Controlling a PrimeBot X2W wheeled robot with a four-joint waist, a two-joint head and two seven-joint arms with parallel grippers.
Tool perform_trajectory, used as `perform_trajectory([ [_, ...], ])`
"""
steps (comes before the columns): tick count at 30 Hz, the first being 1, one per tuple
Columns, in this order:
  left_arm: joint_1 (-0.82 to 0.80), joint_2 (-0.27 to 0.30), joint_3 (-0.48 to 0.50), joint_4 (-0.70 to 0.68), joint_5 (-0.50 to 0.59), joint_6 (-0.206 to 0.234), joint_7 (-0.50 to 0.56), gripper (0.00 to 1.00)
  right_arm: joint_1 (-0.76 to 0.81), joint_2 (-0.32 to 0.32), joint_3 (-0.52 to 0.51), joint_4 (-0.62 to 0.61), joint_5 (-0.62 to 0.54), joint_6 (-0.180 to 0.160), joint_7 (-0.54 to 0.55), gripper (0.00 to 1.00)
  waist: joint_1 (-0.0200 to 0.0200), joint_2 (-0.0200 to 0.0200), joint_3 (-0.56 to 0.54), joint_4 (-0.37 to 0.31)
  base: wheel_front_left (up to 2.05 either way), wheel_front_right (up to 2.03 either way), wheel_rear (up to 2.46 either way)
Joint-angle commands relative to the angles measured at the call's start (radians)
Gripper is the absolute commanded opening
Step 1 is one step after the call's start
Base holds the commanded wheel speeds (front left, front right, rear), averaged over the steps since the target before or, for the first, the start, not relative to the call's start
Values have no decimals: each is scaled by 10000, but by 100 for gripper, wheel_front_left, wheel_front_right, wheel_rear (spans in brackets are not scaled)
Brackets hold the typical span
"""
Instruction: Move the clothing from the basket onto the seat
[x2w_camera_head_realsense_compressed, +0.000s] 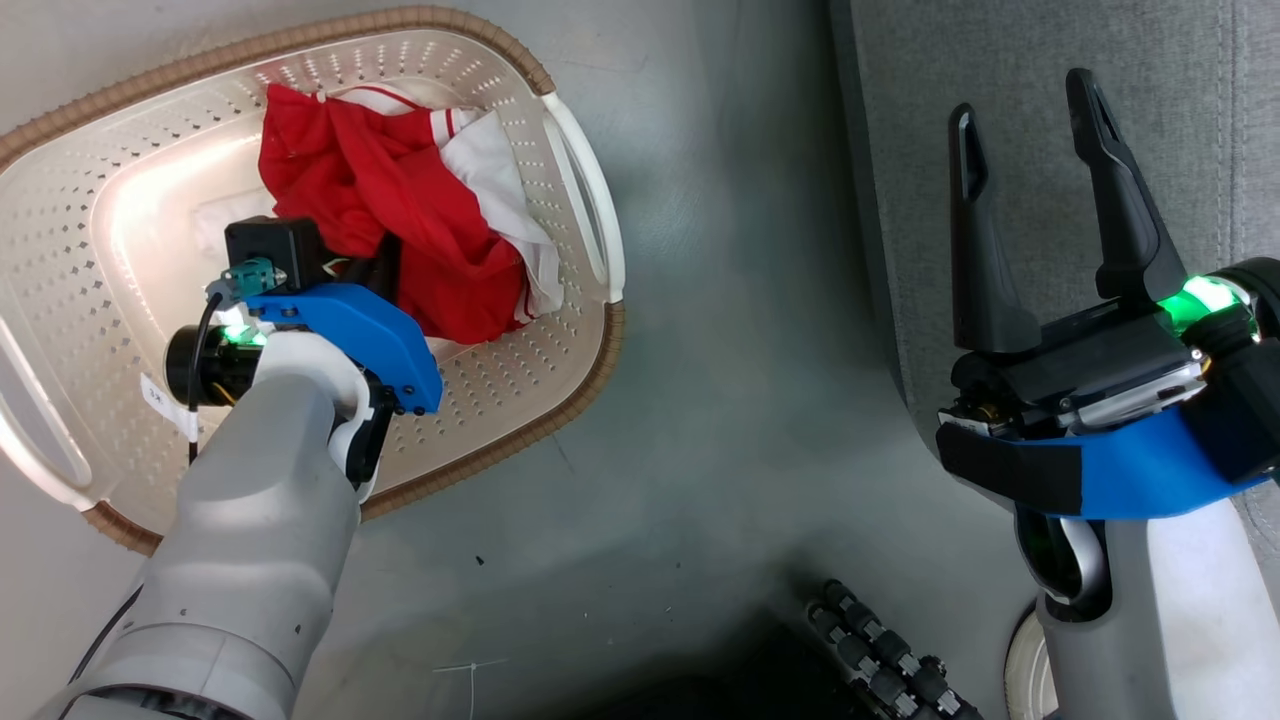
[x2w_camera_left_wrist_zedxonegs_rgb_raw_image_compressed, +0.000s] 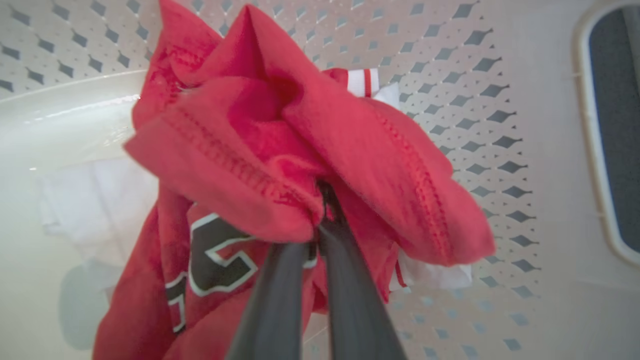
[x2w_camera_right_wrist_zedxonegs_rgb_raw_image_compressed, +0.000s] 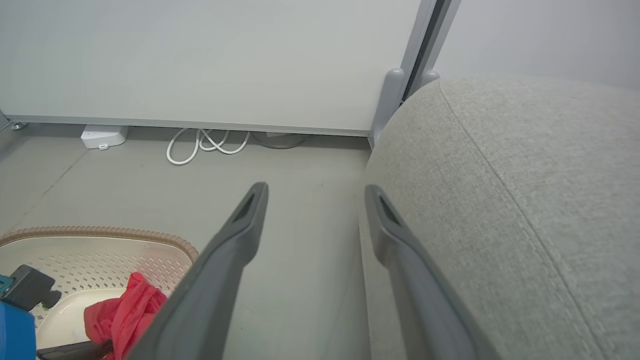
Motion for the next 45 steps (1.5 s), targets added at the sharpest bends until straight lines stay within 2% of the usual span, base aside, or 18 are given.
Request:
perform_trajectory([
  [1, -148, 33, -16, 57, -35, -45, 35, 0, 52, 33, -7, 30, 50, -3, -57, 100, 0, 0, -15, -17, 0, 0, 0],
  [12, -2, 91, -142, 255, -147, -78, 65, 0, -124, 33, 57, 196, 89, -3, -143, 100, 0, 0, -106, -88, 0, 0, 0],
  [18, 213, 276, -146, 293, -196, -47, -15, 0, -459, 29, 334, 652, 222, -3, -317, 100, 0, 0, -531, -302, 0, 0, 0],
  [26, 1159, -17, -629, 136, -18, -154, -195, 0, -205, 23, 103, 1534, -117, -3, -328, 100, 0, 0, -2818, 222, 0, 0, 0],
  [32, 2009, -190, -1066, -367, -232, -220, -255, 0, 410, 15, -44, 2075, -437, -3, 38, 100, 0, 0, -5025, 925, 0, 0, 0],
  [39, 3015, -205, -2781, -2212, -1043, -225, -55, 0, 1363, 11, 48, 2429, -417, -3, 486, 100, 0, 0, -7302, 1734, 0, 0, 0],
  [45, 2698, -200, -3803, -3165, -1557, -227, 113, 0, 2017, 13, 5, 2412, -251, -3, 793, 100, 0, 0, -8246, 2291, 0, 0, 0],
])
